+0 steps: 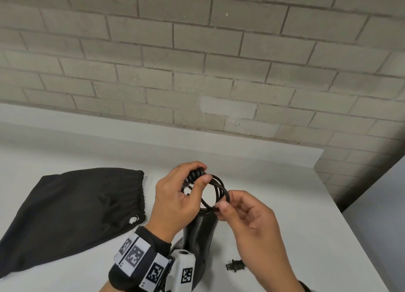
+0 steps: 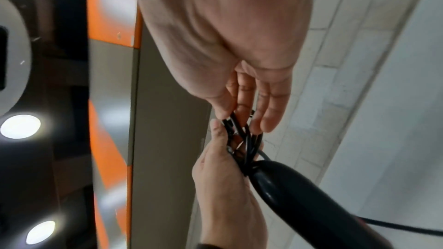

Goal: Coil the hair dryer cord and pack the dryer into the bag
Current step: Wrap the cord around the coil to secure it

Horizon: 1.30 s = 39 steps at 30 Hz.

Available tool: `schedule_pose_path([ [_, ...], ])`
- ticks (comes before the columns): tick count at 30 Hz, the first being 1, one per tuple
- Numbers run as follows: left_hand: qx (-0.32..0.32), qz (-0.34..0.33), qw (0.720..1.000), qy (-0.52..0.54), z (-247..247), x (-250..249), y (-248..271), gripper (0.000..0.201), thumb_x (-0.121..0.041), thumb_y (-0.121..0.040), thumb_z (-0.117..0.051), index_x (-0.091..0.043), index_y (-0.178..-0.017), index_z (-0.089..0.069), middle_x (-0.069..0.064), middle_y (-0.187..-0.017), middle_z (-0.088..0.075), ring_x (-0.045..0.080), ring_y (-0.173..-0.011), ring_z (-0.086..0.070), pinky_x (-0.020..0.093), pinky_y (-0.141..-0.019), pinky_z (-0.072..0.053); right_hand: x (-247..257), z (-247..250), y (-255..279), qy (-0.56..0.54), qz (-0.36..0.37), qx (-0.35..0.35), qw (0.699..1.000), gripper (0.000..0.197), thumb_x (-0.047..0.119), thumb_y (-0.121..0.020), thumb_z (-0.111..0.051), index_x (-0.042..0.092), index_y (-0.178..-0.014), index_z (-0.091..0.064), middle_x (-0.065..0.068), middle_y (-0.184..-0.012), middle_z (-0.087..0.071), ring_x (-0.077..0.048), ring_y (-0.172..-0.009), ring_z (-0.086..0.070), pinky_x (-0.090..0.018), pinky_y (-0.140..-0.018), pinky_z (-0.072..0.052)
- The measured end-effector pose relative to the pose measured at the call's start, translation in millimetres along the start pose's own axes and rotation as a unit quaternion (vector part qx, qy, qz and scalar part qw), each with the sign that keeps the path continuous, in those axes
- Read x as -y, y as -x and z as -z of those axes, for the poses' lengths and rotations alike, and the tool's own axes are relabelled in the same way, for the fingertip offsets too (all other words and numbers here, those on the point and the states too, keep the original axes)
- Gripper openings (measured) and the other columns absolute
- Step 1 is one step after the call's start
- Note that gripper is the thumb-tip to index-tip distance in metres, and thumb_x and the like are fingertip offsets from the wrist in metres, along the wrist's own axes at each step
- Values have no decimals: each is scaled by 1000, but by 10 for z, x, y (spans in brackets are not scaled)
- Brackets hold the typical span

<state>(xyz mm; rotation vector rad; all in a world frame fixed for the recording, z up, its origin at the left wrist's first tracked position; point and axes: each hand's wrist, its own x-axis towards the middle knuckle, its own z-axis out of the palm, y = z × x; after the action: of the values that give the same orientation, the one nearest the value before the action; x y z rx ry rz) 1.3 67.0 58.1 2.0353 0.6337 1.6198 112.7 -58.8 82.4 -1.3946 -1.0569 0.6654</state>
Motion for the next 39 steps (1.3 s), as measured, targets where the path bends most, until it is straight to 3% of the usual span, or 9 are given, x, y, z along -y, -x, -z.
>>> schedule_pose_path([
  [6,4,-6,1000,-10,-7,-9,-5,31,-37,-93,-58,-9,-95,-71,-5,-84,-70,8,-75,-64,20,-67,-51,145,262,-90,-307,-168,90,932,22,24,-86,-62,5,-78,-68,-11,-66,-52,-25,-66,-55,-33,-71,-54],
  [9,23,-9,1000,0,-60,-72,12,32,-38,-93,-59,-9,-96,-71,-6,-82,-69,4,-74,-62,9,-69,-45,104,323,-84,-336,-168,109,920,36,37,-86,-69,2,-80,-62,-5,-60,-38,-20,-57,-42,-25,-59,-45],
  [13,31,34,997,65,-75,-101,16,25,-32,-92,-62,-9,-97,-69,-7,-72,-66,4,-56,-67,14,-57,-50,-66,261,-14,-287,-57,135,947,44,47,-70,-82,8,-85,-69,-1,-62,-50,-17,-61,-47,-24,-65,-43],
  [18,15,51,997,63,-13,-56,-17,23,-33,-92,-62,-12,-97,-69,-10,-68,-64,8,-45,-64,22,-50,-51,-309,55,76,-79,119,58,988,31,31,-69,-85,24,-98,-74,0,-105,-68,-20,-95,-63,-32,-82,-50],
  [23,31,52,996,60,-26,-83,-6,23,-34,-92,-62,-12,-98,-68,-8,-75,-67,7,-47,-66,24,-49,-53,-360,-68,101,67,183,-39,980,15,31,-86,-67,33,-99,-74,15,-101,-72,-9,-96,-68,-13,-78,-50],
  [27,24,72,994,74,-3,-65,-12,23,-34,-92,-61,-13,-97,-67,-5,-78,-68,8,-54,-70,24,-53,-55,-200,42,74,-48,77,-104,990,8,23,-76,-73,24,-84,-74,-2,-79,-76,-14,-79,-72,-22,-78,-53],
  [32,14,91,992,82,39,-2,-30,20,-34,-92,-61,-15,-95,-67,-6,-80,-70,7,-60,-72,18,-57,-54,-4,509,30,-304,-73,-52,948,57,38,-66,-85,7,-107,-62,-8,-53,-45,-26,-45,-56,-41,-62,-59],
  [36,30,101,990,91,39,-8,-30,11,-29,-93,-64,-18,-93,-68,-8,-78,-68,9,-55,-71,20,-52,-53,52,857,19,-211,-136,2,968,73,43,-51,-93,11,-109,-61,-10,-56,-41,-12,-38,-25,-24,-41,-34],
  [39,36,100,991,81,-9,-44,-19,9,-29,-92,-64,-21,-92,-68,-6,-69,-67,10,-47,-68,22,-49,-52,34,912,-20,-83,-97,-61,990,38,23,-77,-75,11,-110,-59,-15,-64,-57,-19,-44,-36,-27,-45,-37],
])
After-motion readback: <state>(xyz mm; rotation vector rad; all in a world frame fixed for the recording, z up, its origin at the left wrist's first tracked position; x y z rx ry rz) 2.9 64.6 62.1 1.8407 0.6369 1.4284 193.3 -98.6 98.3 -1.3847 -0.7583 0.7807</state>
